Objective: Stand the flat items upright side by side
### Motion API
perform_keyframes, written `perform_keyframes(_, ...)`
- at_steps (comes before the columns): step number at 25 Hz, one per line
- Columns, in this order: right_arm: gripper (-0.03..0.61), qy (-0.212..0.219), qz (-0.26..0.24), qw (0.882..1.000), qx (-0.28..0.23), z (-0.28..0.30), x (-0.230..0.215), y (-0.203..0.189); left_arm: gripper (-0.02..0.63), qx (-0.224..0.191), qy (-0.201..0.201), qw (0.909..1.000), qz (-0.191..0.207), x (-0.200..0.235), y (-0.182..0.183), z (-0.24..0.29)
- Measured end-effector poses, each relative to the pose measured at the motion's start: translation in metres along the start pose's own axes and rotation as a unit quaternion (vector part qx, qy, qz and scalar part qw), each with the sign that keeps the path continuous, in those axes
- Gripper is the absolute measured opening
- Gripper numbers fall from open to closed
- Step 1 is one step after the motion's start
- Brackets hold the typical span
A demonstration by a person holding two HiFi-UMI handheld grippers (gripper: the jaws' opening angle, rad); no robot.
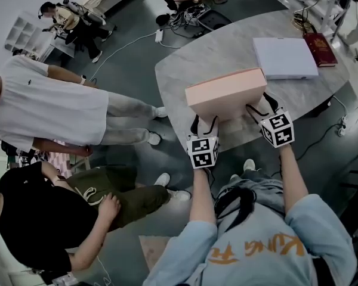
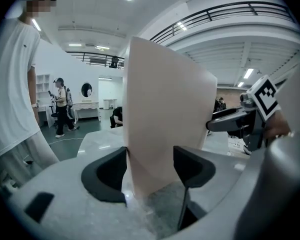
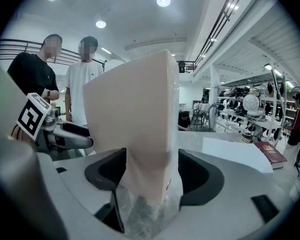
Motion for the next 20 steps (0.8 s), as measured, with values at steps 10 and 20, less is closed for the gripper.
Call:
perform_keyframes(10, 0.141, -0.044, 0.04, 0.998, -0.029, -0.038, 0.006, 0.006, 0.226, -0.008, -0.02, 0.9997, -0.008, -0.014, 0.001, -0.028)
perform_keyframes(20, 0.002, -0.025, 0.076, 0.995, -0.058, -0.071, 0.016, -0.002, 0.012, -0.043, -0.051, 0.9975, -0.025, -0.044, 0.009, -0.045)
Point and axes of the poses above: the fingertips, and each gripper's own axes: z forward along the fingers, x to its left, y out of its top, the point moved 1 cm from there along -z, backward along the fingers, and after that the axes turned 6 degrees about -y, right-handed, at the moved point
